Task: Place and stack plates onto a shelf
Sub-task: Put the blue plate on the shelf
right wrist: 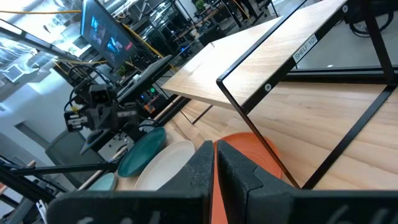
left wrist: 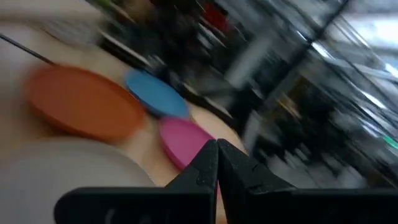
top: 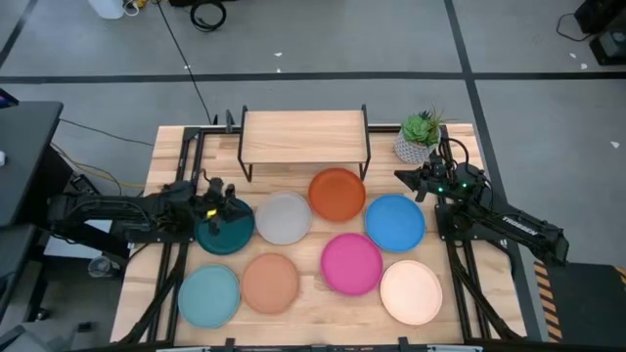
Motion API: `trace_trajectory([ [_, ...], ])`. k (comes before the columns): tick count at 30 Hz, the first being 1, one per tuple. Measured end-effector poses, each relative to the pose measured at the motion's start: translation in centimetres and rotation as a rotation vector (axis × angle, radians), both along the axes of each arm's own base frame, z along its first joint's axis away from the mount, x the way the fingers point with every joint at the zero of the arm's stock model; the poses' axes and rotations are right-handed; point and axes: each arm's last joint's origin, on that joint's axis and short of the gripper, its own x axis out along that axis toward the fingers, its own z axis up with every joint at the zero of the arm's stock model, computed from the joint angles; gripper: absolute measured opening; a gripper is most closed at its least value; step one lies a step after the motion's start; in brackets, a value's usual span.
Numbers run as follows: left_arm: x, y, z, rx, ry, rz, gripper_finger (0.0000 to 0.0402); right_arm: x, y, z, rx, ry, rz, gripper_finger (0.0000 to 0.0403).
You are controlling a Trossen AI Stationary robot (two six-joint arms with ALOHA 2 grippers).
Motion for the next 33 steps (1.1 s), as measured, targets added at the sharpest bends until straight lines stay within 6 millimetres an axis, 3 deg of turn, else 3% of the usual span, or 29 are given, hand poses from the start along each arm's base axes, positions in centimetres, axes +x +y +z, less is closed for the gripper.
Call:
trace_trajectory([
  [5, -0.2, 1.1, -0.2, 0.017, 0.022, 0.385, 0.0011, 0.0, 0.0, 0.0, 0.000, 0.000, 0.000, 0.0025],
  [9, -0.4, 1.6, -0.2, 0.005, 0.025, 0.560, 0.0011, 0.0, 0.0, 0.0, 0.000, 0.000, 0.000, 0.0025],
  [23, -0.4, 1.6, 0.5, -0.033, -0.056, 0.565, 0.0011, 0.0, 0.0, 0.0, 0.000, 0.000, 0.000, 0.0025],
  [33, -1.1, 1.5, 3.2, -0.224, -0.389, 0.545, 0.0011, 0.0, 0.0, 0.0, -0.001, -0.002, 0.000, 0.0025],
])
